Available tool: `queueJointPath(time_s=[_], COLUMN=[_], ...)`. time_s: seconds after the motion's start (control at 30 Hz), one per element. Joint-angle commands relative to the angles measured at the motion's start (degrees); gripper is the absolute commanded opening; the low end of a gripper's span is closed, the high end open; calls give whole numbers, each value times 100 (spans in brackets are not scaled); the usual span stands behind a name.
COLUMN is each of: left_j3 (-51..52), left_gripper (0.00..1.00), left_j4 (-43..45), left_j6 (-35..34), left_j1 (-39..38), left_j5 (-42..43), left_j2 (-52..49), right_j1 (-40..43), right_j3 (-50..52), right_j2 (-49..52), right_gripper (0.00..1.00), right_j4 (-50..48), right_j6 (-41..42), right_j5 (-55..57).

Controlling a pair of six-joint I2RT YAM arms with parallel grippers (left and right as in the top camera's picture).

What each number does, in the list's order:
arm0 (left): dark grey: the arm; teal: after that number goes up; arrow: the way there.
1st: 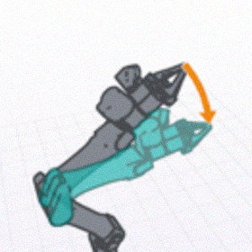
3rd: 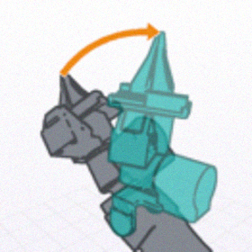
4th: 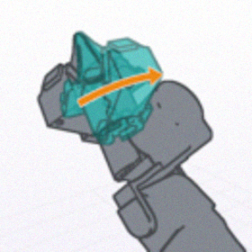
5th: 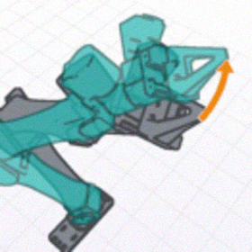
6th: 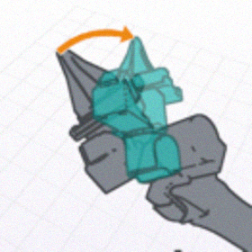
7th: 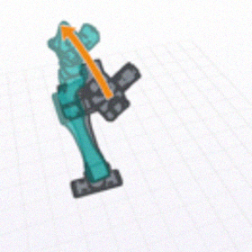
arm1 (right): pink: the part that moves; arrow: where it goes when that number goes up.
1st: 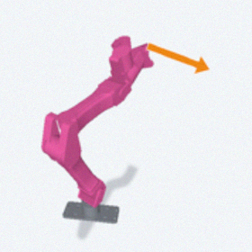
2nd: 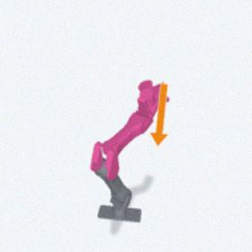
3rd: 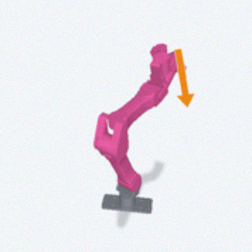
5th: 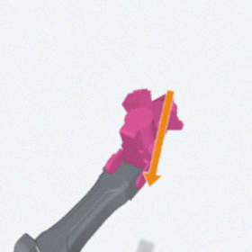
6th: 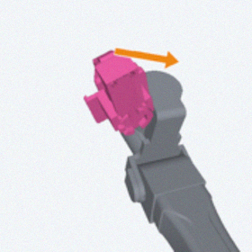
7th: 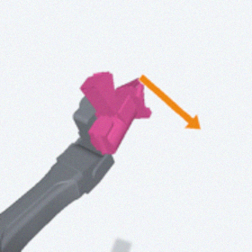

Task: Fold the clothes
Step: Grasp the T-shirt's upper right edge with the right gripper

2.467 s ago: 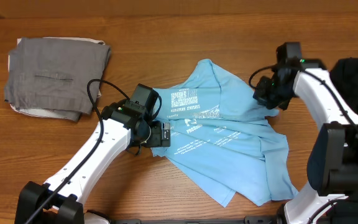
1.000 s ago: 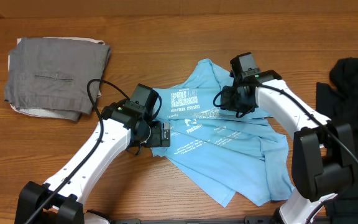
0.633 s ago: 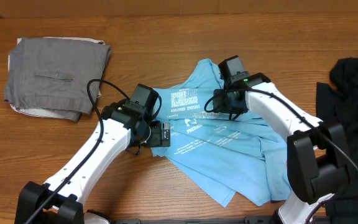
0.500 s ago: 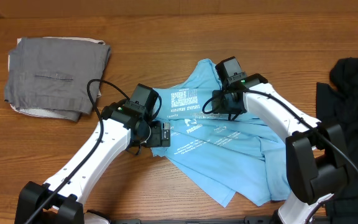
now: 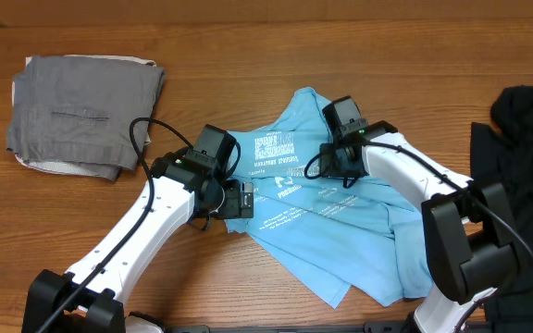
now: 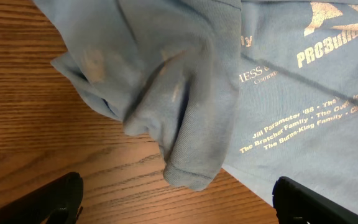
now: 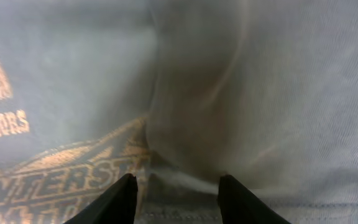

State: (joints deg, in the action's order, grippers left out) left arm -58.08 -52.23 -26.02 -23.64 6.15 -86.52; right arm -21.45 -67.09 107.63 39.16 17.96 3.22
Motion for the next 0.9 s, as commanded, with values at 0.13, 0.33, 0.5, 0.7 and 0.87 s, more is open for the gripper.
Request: queueJointPath(time_s=[0.13,0.33,0.5,0.7,0.87], left_j3=[35,35,35,35,35], left_gripper=[100,100,100,100,100], left_j4=[7,7,7,4,4], left_j6=[-37,-37,-37,-37,-37], left_j1=[-4,-4,-4,-4,-4], left_j5=[-39,-39,-39,-39,-39], left_j2=[-37,-37,-37,-37,-37], right_j1=[-9,-72,-72,-72,-72], right_j3=[33,151,190,208,219], right_j2=[-15,-15,-15,-15,-15], right_gripper=[39,45,51,34,4], right_j4=[55,-20,-55,-81,-118], right_j6=[-42,-42,-42,-39,-17], right_j5=[59,-79,-181,-166,-160])
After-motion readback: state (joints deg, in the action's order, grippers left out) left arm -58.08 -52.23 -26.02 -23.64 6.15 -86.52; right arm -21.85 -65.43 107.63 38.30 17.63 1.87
